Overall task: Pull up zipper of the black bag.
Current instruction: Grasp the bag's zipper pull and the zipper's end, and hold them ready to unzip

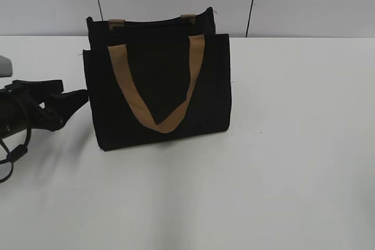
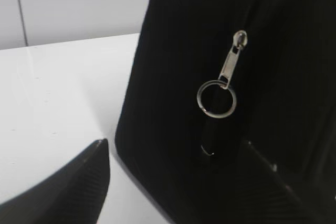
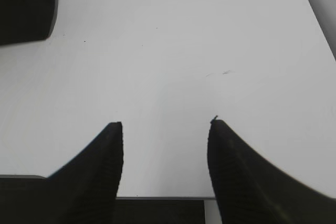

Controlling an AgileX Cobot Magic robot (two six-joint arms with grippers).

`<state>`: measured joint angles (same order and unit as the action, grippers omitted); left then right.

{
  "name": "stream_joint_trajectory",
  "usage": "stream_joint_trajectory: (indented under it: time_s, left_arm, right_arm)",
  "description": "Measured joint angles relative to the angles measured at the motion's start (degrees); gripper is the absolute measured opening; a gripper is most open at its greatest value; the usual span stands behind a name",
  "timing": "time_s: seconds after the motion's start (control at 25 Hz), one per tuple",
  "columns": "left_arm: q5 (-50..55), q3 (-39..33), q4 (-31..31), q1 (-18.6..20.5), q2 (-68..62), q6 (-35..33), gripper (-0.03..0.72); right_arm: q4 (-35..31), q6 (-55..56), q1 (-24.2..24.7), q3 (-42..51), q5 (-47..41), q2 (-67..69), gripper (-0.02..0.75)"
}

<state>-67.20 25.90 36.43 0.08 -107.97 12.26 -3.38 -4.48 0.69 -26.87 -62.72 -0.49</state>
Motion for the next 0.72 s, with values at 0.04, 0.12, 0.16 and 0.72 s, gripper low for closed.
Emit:
stream_joint_trajectory:
  time_s: [0.04, 0.12, 0.16, 0.72]
  left_arm:
    - [0.1, 1.4, 1.3, 0.0, -1.1, 1.0, 0.554]
    - [0.3, 3.6, 3.3, 0.0, -2.9, 1.9, 0.533]
    - [0.4, 4.5, 4.0, -0.1, -3.6, 2.2, 0.525]
    - [5.3, 12.6, 8.4, -5.0, -9.6, 4.9, 0.446]
  right_arm:
    - [0.0, 0.0, 0.0, 0.0, 0.0, 0.0, 0.396]
    - [0.0, 0.0, 0.0, 0.0, 0.0, 0.0, 0.396]
    - [0.0, 0.0, 0.0, 0.0, 0.0, 0.0, 0.396]
    - [0.0, 0.1, 0.0, 0.0, 0.0, 0.0, 0.396]
